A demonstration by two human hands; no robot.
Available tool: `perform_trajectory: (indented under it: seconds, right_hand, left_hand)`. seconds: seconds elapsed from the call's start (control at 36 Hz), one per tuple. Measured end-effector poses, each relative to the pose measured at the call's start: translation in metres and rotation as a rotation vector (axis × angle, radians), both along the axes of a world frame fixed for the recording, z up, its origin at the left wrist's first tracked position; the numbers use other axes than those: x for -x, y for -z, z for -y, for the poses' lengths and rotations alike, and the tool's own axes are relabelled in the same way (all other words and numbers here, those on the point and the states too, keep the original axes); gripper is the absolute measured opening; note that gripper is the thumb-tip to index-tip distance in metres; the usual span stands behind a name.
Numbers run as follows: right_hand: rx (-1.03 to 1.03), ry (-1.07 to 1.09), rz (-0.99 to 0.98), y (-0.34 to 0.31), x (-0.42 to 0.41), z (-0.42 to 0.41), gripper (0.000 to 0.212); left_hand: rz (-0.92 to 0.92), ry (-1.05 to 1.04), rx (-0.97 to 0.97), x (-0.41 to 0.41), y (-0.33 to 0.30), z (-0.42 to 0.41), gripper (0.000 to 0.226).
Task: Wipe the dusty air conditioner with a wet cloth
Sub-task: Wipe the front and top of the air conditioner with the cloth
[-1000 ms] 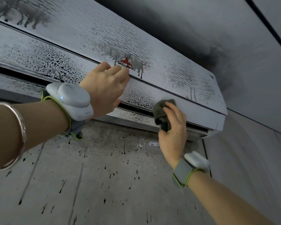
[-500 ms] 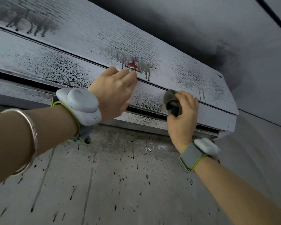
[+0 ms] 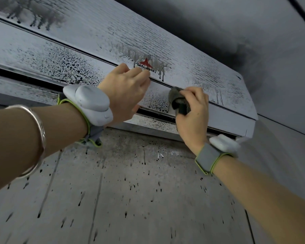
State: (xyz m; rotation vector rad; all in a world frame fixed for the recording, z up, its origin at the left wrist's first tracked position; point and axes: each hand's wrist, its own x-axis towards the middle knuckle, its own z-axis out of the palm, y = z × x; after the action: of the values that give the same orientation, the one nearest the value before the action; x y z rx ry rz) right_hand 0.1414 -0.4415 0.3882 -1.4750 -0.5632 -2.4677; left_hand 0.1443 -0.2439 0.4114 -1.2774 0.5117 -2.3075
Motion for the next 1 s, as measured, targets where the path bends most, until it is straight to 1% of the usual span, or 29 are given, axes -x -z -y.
perform_trajectory:
  seconds: [0.14,0.28,0.39,0.5,0.58,0.69,0.75,0.89,1.0]
  right_hand:
    - [0.021,0.004,-0.01,0.027,-0.016,-0.001,0.046]
    - [0.088,0.058,-0.055,0.047,-0.024,-0.002,0.045]
    - [0.052,0.003,-0.046,0.029,-0.013,-0.008,0.046]
    - [-0.006,-0.041,0.018,0.004,-0.004,-0.017,0.041]
    - [-0.025,-0.047,0.01,0.016,-0.011,-0.021,0.043]
    - [0.087,0.062,-0.059,0.051,-0.028,-0.02,0.045]
    - [0.121,0.074,-0.075,0.055,-0.03,-0.019,0.045]
    - [0.083,-0.029,-0.029,0.019,-0.008,-0.027,0.047]
    - [0.059,-0.05,0.006,0.004,-0.003,-0.034,0.044]
  left_hand:
    - [-0.023,-0.023,0.012,0.001,0.0,-0.001,0.057]
    - [-0.031,-0.053,0.024,0.003,0.001,-0.002,0.058]
    - [-0.042,-0.056,0.02,0.004,0.0,-0.002,0.056]
    - [-0.037,-0.059,0.035,0.0,0.0,-0.002,0.058]
    - [-0.048,-0.059,0.04,0.0,0.001,-0.002,0.058]
    - [-0.073,-0.08,0.039,0.005,0.001,-0.002,0.059]
    - [-0.067,-0.099,0.05,0.005,0.001,-0.002,0.058]
    - [-0.065,-0.08,0.045,0.002,0.0,0.0,0.056]
    - [-0.065,-0.076,0.045,0.001,0.001,0.0,0.052]
